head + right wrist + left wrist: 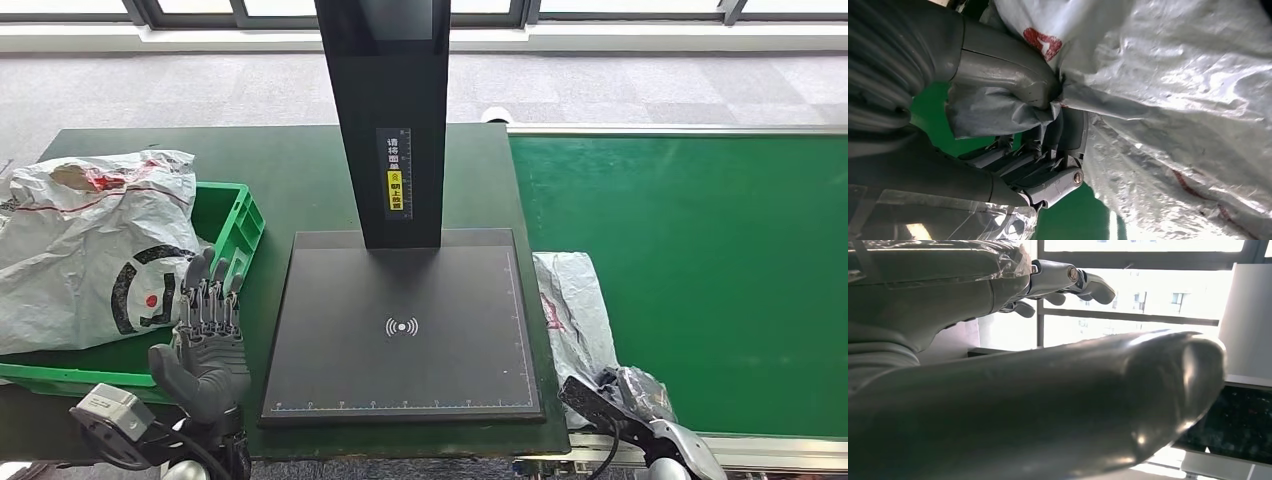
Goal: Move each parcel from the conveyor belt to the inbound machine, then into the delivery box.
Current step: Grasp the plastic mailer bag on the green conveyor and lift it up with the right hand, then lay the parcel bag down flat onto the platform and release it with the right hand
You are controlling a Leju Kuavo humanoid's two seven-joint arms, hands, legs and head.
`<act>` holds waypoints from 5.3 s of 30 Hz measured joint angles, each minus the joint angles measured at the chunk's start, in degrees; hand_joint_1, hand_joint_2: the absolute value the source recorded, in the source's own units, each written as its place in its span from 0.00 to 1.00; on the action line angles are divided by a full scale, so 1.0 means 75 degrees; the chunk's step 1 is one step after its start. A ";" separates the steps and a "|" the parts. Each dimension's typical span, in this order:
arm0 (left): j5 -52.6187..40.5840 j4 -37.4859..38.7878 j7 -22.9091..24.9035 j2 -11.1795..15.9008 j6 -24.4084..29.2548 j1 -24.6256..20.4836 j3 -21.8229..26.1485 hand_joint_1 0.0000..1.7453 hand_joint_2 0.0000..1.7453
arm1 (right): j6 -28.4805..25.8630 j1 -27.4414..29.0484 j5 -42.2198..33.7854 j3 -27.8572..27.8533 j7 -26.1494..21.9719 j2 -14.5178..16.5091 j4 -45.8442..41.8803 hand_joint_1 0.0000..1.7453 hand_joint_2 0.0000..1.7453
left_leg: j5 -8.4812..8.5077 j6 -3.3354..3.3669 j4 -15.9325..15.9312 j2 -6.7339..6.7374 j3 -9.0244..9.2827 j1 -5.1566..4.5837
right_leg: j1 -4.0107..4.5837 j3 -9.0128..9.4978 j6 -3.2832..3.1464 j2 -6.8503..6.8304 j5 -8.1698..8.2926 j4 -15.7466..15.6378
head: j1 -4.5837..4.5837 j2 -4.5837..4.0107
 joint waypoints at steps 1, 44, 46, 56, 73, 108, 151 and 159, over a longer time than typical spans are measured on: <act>0.0000 0.0012 0.0000 0.0000 0.0000 -0.0008 -0.0001 0.00 0.00 | 0.0004 -0.0007 -0.0012 0.0042 0.0012 0.0000 0.0000 1.00 1.00 | 0.0000 0.0000 0.0000 0.0000 0.0000 0.0000 | 0.0000 0.0000 0.0000 0.0000 0.0000 0.0000 | 0.0000 0.0000; -0.0276 -0.0137 -0.0248 -0.0349 -0.0026 0.0245 -0.0006 0.00 0.00 | -0.4046 0.2125 0.0544 0.0456 -0.2490 0.0773 -0.7619 1.00 1.00 | -0.0005 -0.0003 -0.0002 0.0003 -0.0013 0.0000 | -0.0002 0.0004 -0.0003 -0.0008 -0.0007 0.0002 | 0.0000 0.0000; -0.0256 -0.0082 -0.0213 -0.0367 -0.0059 0.0160 -0.0033 0.00 0.00 | -0.3515 0.1851 0.0551 0.0502 -0.2287 0.0907 -0.7336 1.00 1.00 | 0.0000 -0.0002 -0.0002 0.0006 -0.0001 0.0000 | -0.0002 0.0006 -0.0003 -0.0005 -0.0004 0.0002 | 0.0000 0.0000; -0.0144 0.0134 0.0014 -0.0393 -0.0096 -0.0192 -0.0237 0.00 0.00 | -0.1773 0.0650 -0.0254 0.0735 -0.1695 0.1659 -0.4325 1.00 1.00 | 0.0010 -0.0006 -0.0002 -0.0002 0.0002 0.0003 | 0.0002 0.0006 -0.0004 -0.0005 0.0002 0.0003 | 0.0000 0.0000; -0.0200 0.0206 0.0165 -0.0452 -0.0119 -0.0329 -0.0266 0.00 0.00 | -0.0924 -0.0049 -0.0381 0.0992 -0.1500 0.2239 -0.2634 0.87 1.00 | 0.0010 -0.0011 -0.0003 0.0000 0.0000 0.0003 | 0.0003 0.0000 -0.0006 -0.0005 0.0003 0.0003 | -0.0001 0.0000; -0.0779 0.0165 0.0672 -0.0833 0.0096 -0.0584 -0.0370 0.00 0.00 | -0.0009 -0.1253 -0.2390 0.1497 -0.1343 0.3130 -0.3147 0.00 1.00 | 0.0015 -0.0016 -0.0002 -0.0003 -0.0005 0.0004 | 0.0003 -0.0003 -0.0008 -0.0005 0.0006 0.0005 | 0.0000 0.0000; -0.6120 0.3401 0.1687 -0.0689 -0.1953 -0.3332 -0.1773 0.00 1.00 | -0.1341 0.0434 -0.1901 0.1730 -0.3622 0.2597 -0.7971 0.00 1.00 | 0.0030 -0.0022 -0.0001 0.0012 -0.0015 0.0003 | 0.0003 -0.0026 -0.0015 0.0007 0.0033 0.0005 | -0.0001 0.0000; -0.6123 0.4156 0.1904 -0.0657 -0.2183 -0.3985 -0.2437 0.00 1.00 | -0.1380 0.0109 -0.2057 0.1934 -0.3542 0.2541 -0.8141 0.00 1.00 | 0.0030 -0.0023 -0.0001 0.0011 -0.0020 0.0003 | 0.0003 -0.0028 -0.0015 0.0007 0.0033 0.0005 | 0.0000 0.0000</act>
